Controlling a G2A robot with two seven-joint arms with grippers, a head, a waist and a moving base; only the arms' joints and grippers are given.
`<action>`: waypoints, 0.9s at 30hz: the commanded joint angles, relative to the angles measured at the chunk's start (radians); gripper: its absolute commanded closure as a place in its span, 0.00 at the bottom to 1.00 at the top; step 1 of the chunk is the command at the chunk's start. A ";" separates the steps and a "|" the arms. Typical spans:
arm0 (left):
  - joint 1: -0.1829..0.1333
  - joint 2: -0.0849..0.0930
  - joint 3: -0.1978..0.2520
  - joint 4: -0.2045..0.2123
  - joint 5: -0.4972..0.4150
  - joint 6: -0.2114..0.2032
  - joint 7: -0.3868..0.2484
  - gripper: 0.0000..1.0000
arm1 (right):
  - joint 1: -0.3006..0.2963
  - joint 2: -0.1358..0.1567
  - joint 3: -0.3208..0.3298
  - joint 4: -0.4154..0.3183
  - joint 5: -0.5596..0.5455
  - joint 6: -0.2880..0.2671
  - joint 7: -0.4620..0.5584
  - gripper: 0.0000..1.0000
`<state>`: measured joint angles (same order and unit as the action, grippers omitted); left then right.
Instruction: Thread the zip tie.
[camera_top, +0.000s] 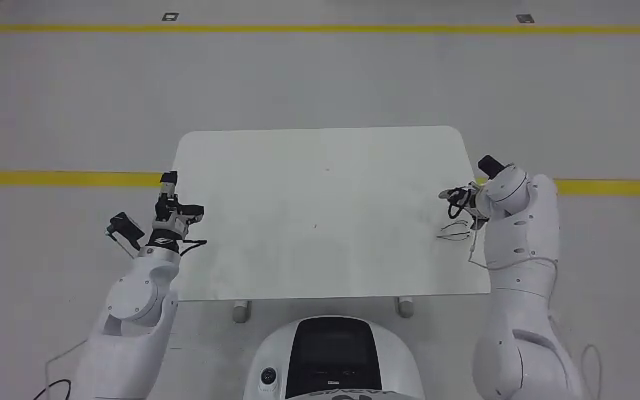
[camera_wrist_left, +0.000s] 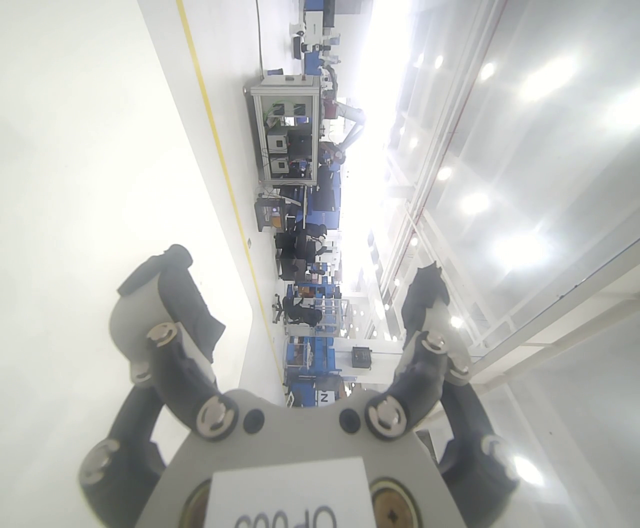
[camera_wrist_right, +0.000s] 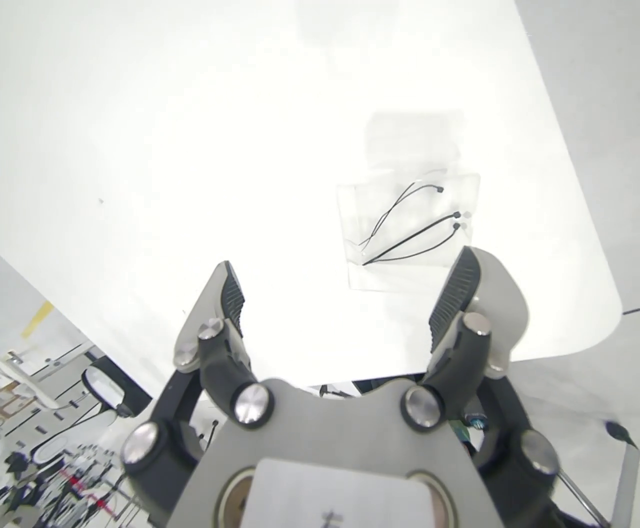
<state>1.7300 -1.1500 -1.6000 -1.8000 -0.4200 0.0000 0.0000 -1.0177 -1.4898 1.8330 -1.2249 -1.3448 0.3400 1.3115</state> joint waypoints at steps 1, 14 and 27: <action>0.000 0.000 0.000 0.000 0.000 0.000 0.000 0.00 | -0.009 -0.007 0.014 -0.023 -0.020 0.000 0.020 0.00; 0.000 0.000 0.000 0.000 0.000 0.000 0.000 0.00 | 0.002 -0.131 0.148 -0.081 -0.203 0.000 0.079 0.00; 0.000 0.000 0.000 0.000 0.000 0.000 0.000 0.00 | -0.026 -0.132 0.124 -0.075 -0.208 0.000 0.018 0.00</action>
<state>1.7300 -1.1500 -1.6000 -1.8000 -0.4200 0.0000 0.0000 -1.0362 -1.6219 1.9646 -1.3034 -1.5525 0.3314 1.3530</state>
